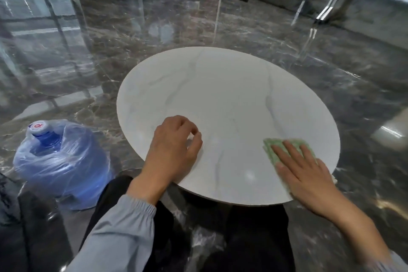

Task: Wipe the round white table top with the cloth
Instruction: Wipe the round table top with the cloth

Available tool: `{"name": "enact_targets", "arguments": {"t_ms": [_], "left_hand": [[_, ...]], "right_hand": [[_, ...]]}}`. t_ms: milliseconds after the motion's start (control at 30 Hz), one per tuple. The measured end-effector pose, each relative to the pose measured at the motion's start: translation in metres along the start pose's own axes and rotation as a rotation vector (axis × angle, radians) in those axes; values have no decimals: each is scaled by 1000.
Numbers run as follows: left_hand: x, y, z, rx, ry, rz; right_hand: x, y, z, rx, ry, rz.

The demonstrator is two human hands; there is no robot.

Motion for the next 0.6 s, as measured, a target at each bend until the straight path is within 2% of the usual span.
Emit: {"name": "enact_targets", "arguments": {"t_ms": [100, 233, 333, 433, 533, 600], "left_hand": [[-7, 0, 8, 101, 85, 35], [-4, -5, 7, 139, 143, 77], [-4, -5, 6, 141, 145, 75], [-5, -6, 7, 143, 137, 59], [-6, -6, 7, 140, 135, 49], [-7, -7, 7, 138, 143, 50]], "right_hand": [[27, 2, 12, -46, 15, 18], [104, -23, 34, -68, -4, -258], [104, -34, 35, -98, 1, -366], [39, -27, 23, -95, 33, -235], [-33, -5, 6, -87, 57, 2], [-47, 6, 3, -68, 57, 98]]}}
Point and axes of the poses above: each hand's wrist, its own y-axis towards the middle knuckle, its own z-axis out of the palm, x = y × z, the point moved 3 cm from there along y, towards the middle knuckle, and after that the axes turned 10 degrees about -z, right-handed, at the moved point
